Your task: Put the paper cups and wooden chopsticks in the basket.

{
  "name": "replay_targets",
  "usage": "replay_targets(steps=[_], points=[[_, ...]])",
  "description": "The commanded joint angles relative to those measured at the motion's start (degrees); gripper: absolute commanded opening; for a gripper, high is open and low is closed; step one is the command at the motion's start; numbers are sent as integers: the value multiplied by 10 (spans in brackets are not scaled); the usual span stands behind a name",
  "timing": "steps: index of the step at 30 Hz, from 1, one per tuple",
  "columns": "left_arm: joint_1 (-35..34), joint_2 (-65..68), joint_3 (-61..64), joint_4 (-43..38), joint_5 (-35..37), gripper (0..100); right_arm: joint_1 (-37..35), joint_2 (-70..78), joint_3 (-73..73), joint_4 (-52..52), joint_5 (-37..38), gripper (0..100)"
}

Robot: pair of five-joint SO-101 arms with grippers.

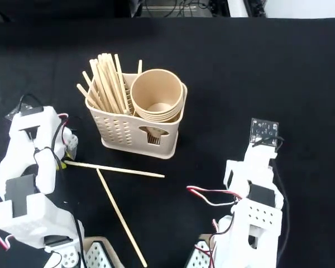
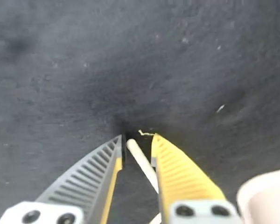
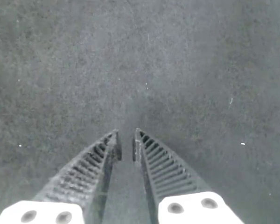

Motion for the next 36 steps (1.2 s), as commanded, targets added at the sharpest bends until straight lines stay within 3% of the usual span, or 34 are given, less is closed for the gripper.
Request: replay_targets(steps=[1,10,20,28,31,36], points=[[19,-3,-28,-33,24,112,-11,0,-3,-11,5,64],[34,-8,-32,-32,25,84,-12,0,-1,-11,5,64],[27,-8,-65,-90,25,30,-13,0,0,-11,11,66],[-24,-10,-141,-85,23,30,-13,0,0,-11,21,64],[-37,-24,-196,-47,11,30,-12,0,1,-11,21,64],[-40,-92,-313,51,-69,30,-12,0,1,-11,21,64]])
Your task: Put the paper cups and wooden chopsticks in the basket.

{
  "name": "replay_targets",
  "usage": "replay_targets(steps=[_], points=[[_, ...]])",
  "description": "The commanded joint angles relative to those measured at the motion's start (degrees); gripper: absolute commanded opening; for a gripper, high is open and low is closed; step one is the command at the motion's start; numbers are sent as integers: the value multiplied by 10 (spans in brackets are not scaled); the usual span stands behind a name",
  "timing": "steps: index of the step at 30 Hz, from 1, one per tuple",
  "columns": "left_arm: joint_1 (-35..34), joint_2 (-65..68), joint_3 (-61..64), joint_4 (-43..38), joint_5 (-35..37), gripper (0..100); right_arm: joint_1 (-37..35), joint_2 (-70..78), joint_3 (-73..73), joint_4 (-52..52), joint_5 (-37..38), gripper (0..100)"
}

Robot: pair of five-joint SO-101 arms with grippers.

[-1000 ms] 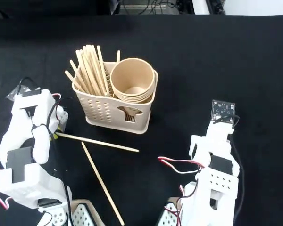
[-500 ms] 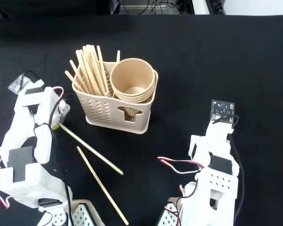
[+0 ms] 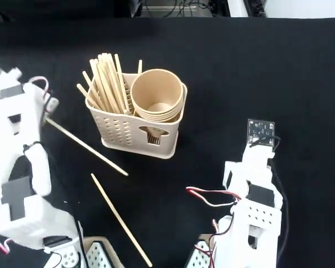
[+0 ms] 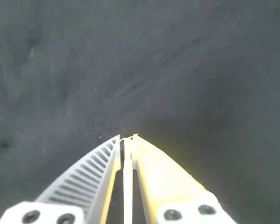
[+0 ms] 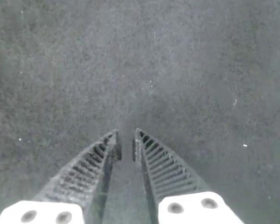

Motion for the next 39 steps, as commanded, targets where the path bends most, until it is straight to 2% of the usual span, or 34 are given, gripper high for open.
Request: replay_targets(steps=[1,4,8,13,18,26,30,39], points=[[-11,-81,-117,71,-43,30,-6,0,-3,-11,4,64],[-29,-149,-203,105,-72,30,-6,0,-3,-11,4,64],[-34,-243,-298,100,-120,29,-6,0,-3,-12,4,64],[23,-324,-356,12,-190,29,-6,0,5,-33,4,64],[82,-356,-356,-101,-240,29,-6,0,23,-73,4,64],[209,-356,-347,-125,-238,29,-6,0,23,-76,4,64],[237,-343,-296,-144,-241,29,-6,0,23,-76,4,64],[244,-344,-145,-145,-243,29,-6,0,23,-76,4,64]])
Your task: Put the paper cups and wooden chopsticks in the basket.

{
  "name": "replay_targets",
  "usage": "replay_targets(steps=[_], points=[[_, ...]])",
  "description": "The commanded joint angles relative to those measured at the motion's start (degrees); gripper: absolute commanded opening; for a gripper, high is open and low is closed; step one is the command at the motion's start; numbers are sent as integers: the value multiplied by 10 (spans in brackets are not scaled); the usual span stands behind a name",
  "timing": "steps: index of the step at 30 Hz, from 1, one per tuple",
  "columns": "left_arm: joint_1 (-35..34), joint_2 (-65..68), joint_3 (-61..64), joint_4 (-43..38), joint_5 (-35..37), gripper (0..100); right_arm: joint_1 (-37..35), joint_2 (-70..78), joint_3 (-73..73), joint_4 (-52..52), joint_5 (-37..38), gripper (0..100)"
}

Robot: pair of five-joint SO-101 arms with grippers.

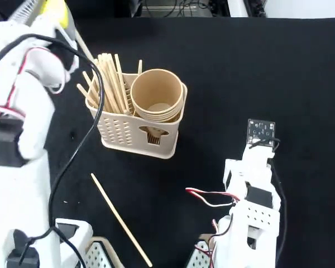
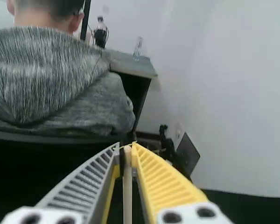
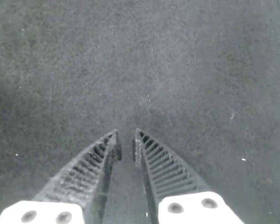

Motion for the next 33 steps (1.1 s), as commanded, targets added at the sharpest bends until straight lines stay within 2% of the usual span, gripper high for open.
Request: replay_targets(steps=[1,5,7,10,12,17,20,24,27,29,33], points=[[8,-4,30,-6,-4,29,-6,0,-2,-11,4,64],[8,-4,57,42,1,34,-6,0,-2,-11,4,64],[10,-4,57,81,15,80,-6,0,-2,-11,4,64],[3,-5,56,152,120,221,-6,0,-1,-11,4,64],[-10,-14,36,230,167,273,-6,0,-1,-10,3,64],[-27,-34,-3,418,209,278,-6,0,-1,-11,3,64],[-80,-19,10,496,211,281,-6,0,-1,-11,3,64],[-145,36,116,495,145,278,-6,0,-1,-11,3,64],[-163,99,220,478,98,277,-6,0,-1,-11,3,64],[-173,143,276,444,74,277,-6,0,-1,-11,3,64],[-184,208,362,355,70,277,-6,0,-1,-11,3,64]])
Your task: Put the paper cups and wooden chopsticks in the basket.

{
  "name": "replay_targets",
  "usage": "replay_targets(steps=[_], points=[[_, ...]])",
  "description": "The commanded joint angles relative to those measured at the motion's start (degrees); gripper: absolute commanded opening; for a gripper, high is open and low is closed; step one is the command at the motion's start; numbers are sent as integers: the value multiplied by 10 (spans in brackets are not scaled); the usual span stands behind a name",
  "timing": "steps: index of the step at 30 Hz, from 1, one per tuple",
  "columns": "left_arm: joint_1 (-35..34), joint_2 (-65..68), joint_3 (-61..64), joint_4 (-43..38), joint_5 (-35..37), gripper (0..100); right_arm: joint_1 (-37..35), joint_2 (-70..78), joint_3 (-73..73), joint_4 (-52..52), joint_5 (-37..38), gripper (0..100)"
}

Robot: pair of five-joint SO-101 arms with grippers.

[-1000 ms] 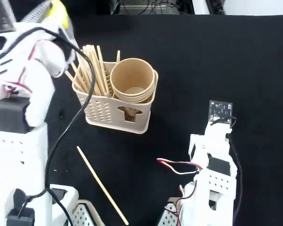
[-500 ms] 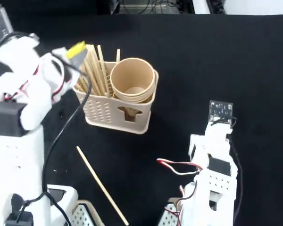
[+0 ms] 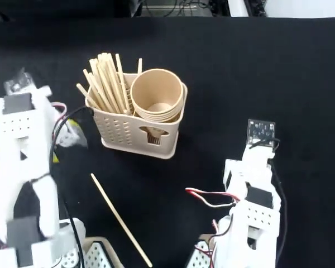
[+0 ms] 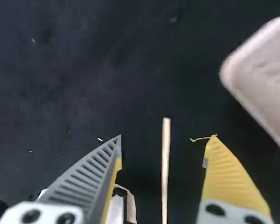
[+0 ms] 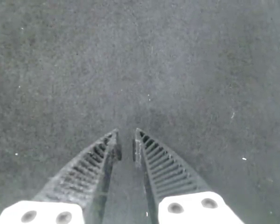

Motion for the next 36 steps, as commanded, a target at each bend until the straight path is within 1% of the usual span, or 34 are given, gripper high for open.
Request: replay_targets(steps=[1,5,7,9,11,15,17,20,27,30,36], points=[[-16,37,60,-72,-8,277,-6,0,-3,-11,3,64],[-22,46,128,-148,-8,255,-6,0,-3,-11,3,64],[-11,44,159,-184,-6,255,-6,0,-3,-11,3,64],[4,45,175,-209,16,255,-6,0,-3,-11,3,64],[28,47,182,-225,27,256,-6,0,-3,-11,3,64],[99,45,202,-230,26,252,-6,0,-3,-11,3,64],[123,47,221,-261,28,252,-6,0,-3,-11,3,64],[138,47,251,-306,29,223,-6,0,-3,-11,3,64],[140,47,253,-311,28,207,-6,0,-4,-11,3,64],[140,47,256,-324,22,152,-6,0,-4,-11,3,64],[145,47,257,-332,-25,68,-6,0,-4,-11,3,64]])
